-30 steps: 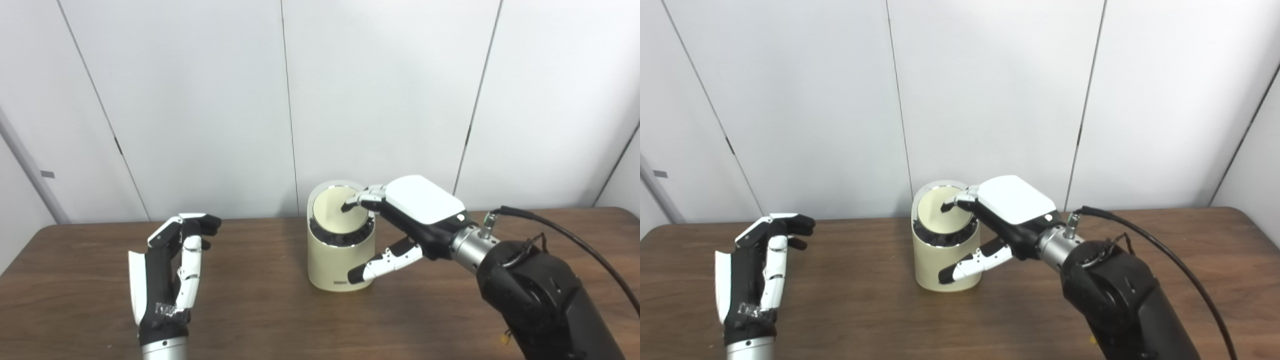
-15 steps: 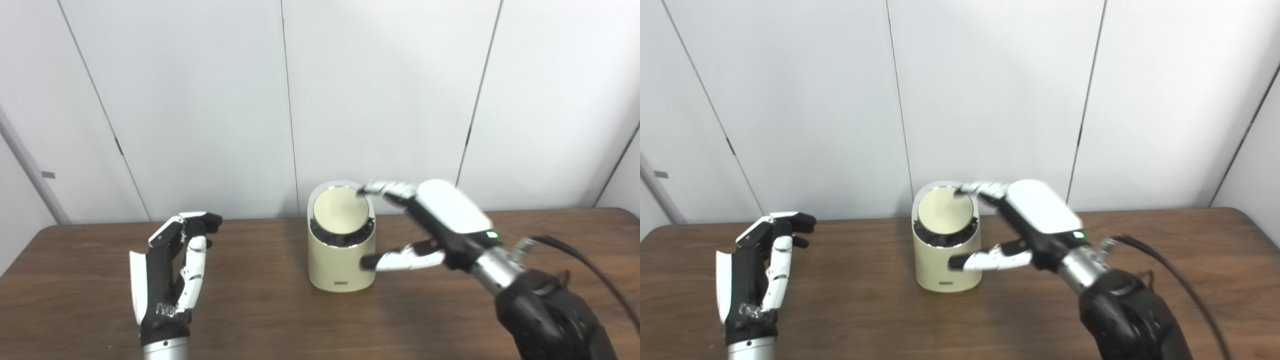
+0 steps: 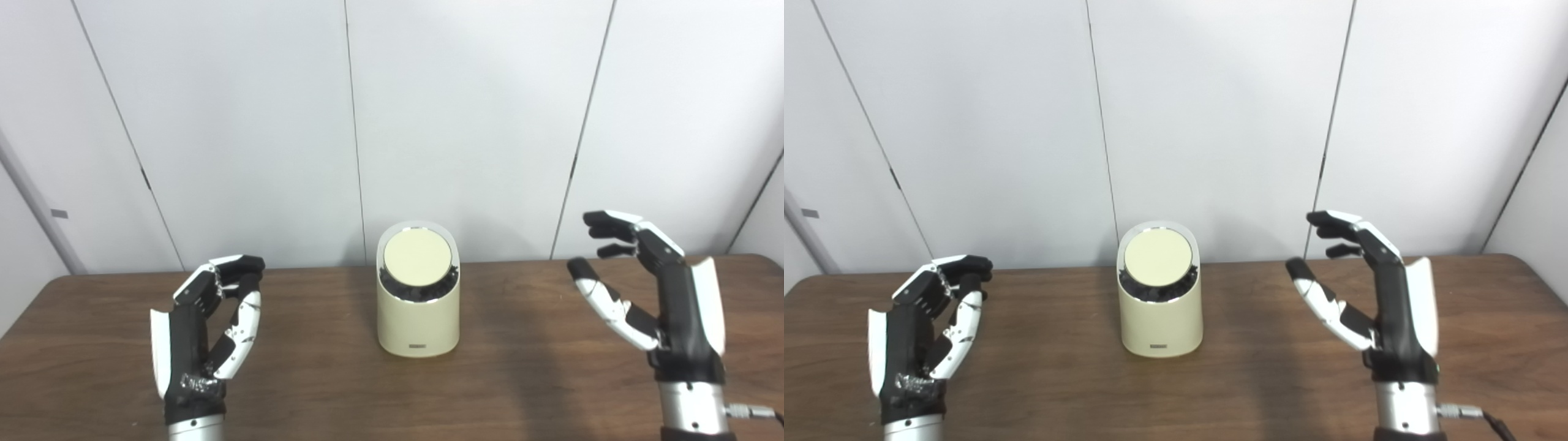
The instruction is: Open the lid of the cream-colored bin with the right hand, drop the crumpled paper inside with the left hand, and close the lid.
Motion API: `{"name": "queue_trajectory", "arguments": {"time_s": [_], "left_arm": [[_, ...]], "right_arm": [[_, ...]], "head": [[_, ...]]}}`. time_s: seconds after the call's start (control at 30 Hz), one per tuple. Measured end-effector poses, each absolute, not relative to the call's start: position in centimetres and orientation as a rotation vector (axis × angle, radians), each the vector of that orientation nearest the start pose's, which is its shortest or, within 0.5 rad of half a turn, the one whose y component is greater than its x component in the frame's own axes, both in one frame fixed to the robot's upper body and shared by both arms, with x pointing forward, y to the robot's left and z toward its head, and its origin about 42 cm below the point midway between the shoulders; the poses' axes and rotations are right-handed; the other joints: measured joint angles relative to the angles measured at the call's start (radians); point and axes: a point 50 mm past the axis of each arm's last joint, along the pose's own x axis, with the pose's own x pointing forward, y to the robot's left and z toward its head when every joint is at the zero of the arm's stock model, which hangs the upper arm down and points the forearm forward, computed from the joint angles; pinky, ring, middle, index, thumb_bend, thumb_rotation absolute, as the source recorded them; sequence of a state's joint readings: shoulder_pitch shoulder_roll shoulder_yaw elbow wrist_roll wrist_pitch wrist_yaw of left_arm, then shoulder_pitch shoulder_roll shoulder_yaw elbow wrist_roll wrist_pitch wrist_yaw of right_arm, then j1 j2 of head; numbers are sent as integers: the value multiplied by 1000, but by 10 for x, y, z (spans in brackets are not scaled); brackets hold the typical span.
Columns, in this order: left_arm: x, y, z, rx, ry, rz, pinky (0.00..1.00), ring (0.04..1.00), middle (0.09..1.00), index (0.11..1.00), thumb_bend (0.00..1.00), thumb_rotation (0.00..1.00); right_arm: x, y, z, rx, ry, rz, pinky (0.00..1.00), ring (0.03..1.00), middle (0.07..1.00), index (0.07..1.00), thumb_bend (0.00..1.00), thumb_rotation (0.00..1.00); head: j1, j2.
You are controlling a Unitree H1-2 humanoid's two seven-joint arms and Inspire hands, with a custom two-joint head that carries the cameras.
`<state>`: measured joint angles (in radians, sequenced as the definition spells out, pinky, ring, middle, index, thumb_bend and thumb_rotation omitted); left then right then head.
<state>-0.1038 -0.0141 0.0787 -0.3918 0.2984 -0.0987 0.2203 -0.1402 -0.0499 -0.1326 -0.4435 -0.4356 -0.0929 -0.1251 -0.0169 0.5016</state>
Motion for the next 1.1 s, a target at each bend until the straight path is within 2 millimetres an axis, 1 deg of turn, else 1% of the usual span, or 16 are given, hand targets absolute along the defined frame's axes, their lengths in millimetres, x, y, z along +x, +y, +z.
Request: {"name": "queue_trajectory", "arguments": {"time_s": [0.03,0.13,0.23,0.33,0.37,0.47,0.53,0.77,1.1], "left_arm": [[282,230,237,232,-608,329,490,585,610,582,228,203],[278,236,236,242,-604,340,491,583,607,581,239,202],[274,239,241,225,-625,348,485,581,605,573,234,199],[271,241,244,222,-641,357,472,577,603,568,211,171],[271,241,245,222,-644,358,467,575,602,566,203,169],[269,242,248,222,-656,362,473,580,600,565,200,222],[268,243,250,224,-664,365,478,582,600,567,197,234],[268,243,250,225,-664,364,479,581,599,562,200,244],[268,242,250,225,-664,364,470,578,601,560,205,229]], "right_arm": [[282,-248,256,-413,-675,-299,565,670,696,659,285,269],[278,-250,246,-321,-684,-276,574,671,701,666,262,262],[275,-248,244,-256,-712,-279,568,667,700,671,248,321],[273,-244,241,-216,-711,-285,572,667,693,669,269,343],[272,-244,240,-212,-706,-287,572,665,690,665,277,344],[270,-244,237,-202,-698,-286,573,662,683,661,279,329],[269,-245,238,-196,-706,-285,572,662,681,659,284,335],[268,-246,239,-198,-720,-284,565,656,678,658,288,349],[269,-245,239,-198,-720,-279,569,667,684,658,281,324]], "head": [[0,0],[3,5],[5,5],[6,8],[6,8],[11,11],[11,11],[9,14],[9,12]]}}
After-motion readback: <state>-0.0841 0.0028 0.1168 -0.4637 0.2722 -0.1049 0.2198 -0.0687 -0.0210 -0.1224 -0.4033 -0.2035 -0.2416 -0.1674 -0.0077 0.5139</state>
